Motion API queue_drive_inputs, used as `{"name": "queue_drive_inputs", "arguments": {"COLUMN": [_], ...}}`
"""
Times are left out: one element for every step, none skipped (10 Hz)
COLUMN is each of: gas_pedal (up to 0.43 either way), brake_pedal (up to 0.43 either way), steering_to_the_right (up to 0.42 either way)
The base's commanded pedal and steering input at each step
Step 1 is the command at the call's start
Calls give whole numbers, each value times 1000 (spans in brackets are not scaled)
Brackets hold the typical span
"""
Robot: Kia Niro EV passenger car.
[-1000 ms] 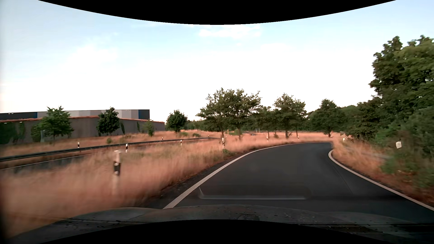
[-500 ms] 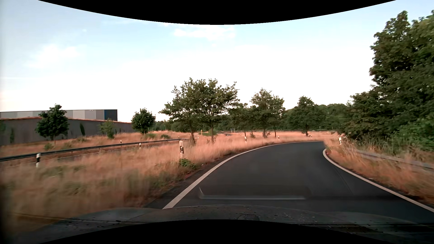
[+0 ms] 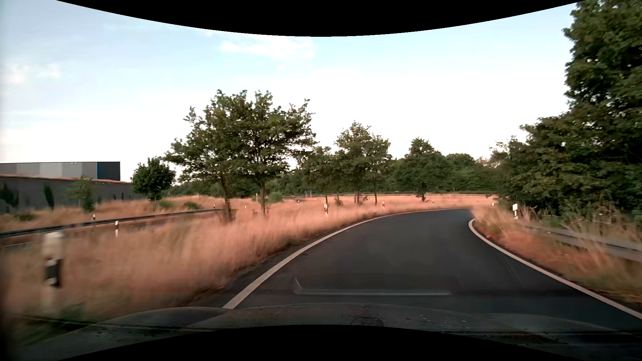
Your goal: Follow the waypoints while adhering to traffic rules and regulations
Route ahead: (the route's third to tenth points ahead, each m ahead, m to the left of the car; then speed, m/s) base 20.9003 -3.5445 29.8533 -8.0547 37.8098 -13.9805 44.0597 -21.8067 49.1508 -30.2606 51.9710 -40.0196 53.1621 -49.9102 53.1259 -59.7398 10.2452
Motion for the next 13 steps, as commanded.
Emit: {"name": "queue_drive_inputs", "arguments": {"gas_pedal": [0,0,0,0,0,0,0,0,0,0,0,0,0], "brake_pedal": [37,43,61,67,67,67,73,73,79,79,85,91,98], "steering_to_the_right": [91,90,90,90,90,90,91,92,95,98,99,100,101]}}
